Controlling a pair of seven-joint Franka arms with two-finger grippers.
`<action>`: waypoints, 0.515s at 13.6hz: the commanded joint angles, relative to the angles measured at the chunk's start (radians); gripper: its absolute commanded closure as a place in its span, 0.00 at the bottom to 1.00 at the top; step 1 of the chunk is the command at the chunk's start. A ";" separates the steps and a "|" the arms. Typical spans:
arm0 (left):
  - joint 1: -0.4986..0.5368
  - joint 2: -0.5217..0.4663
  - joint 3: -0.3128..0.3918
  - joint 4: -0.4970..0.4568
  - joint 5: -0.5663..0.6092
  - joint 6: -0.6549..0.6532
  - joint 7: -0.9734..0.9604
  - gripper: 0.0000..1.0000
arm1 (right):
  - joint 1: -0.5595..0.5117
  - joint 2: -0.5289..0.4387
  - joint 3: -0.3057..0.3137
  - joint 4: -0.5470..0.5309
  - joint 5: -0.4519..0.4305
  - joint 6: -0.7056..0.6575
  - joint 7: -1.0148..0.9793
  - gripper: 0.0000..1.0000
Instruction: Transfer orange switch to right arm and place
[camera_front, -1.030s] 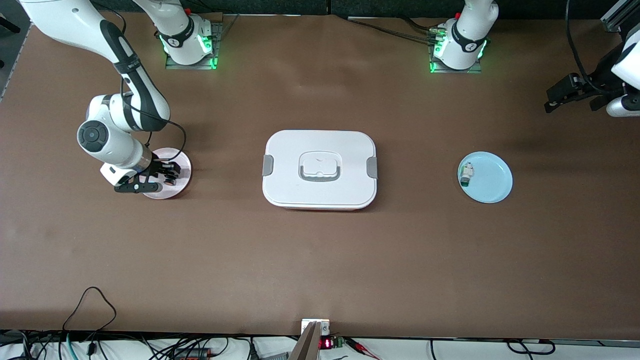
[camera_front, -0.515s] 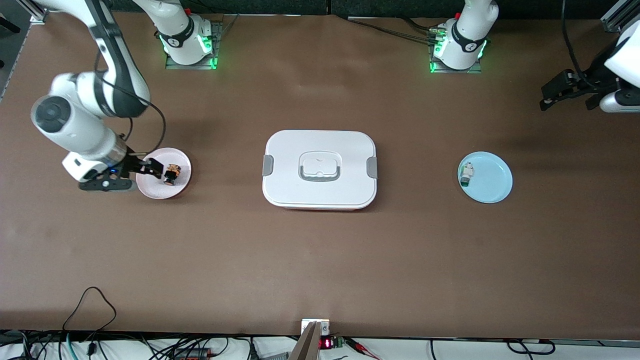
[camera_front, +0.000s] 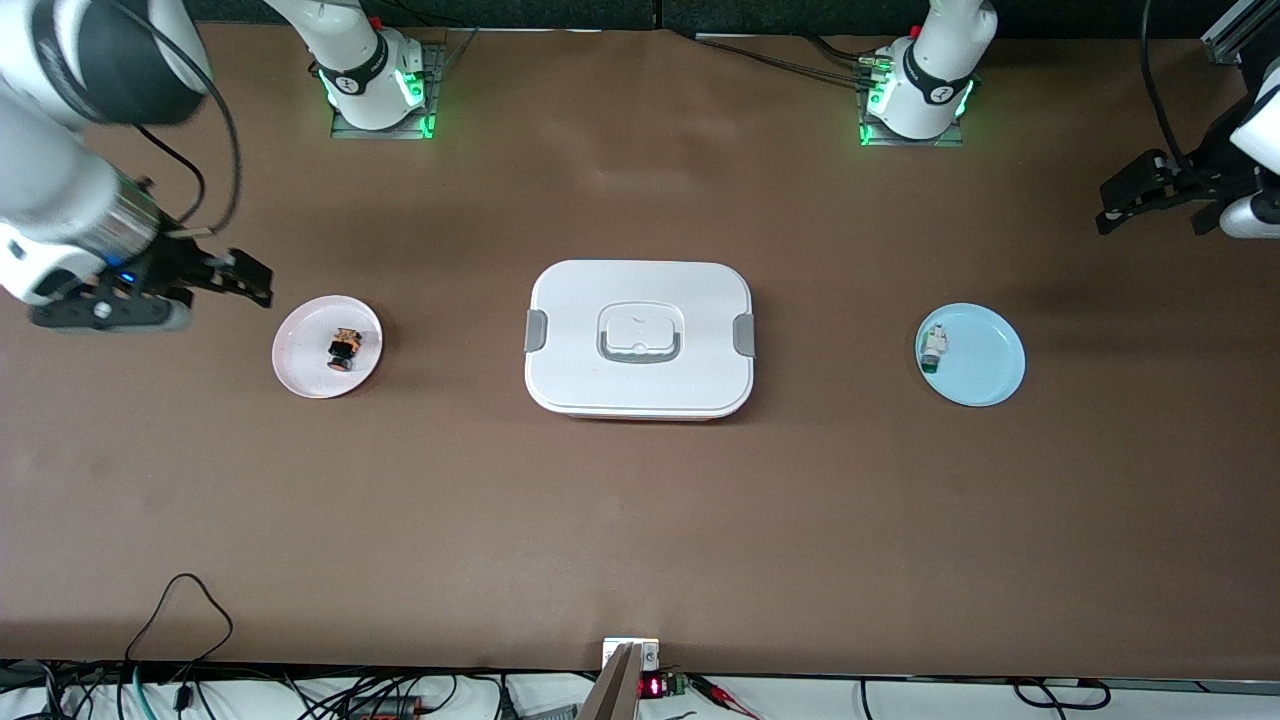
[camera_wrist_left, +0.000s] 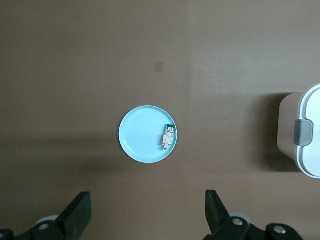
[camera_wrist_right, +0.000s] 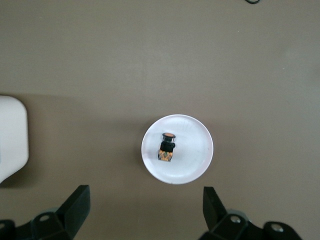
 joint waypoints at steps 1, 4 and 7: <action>-0.020 0.035 0.010 0.060 0.027 -0.022 0.023 0.00 | 0.009 0.017 0.000 0.108 0.038 -0.101 -0.003 0.00; -0.020 0.034 0.010 0.060 0.022 -0.017 0.012 0.00 | 0.013 0.017 0.007 0.116 0.043 -0.107 -0.001 0.00; -0.013 0.032 0.010 0.057 0.034 -0.015 0.026 0.00 | 0.009 0.022 0.002 0.121 0.098 -0.109 -0.006 0.00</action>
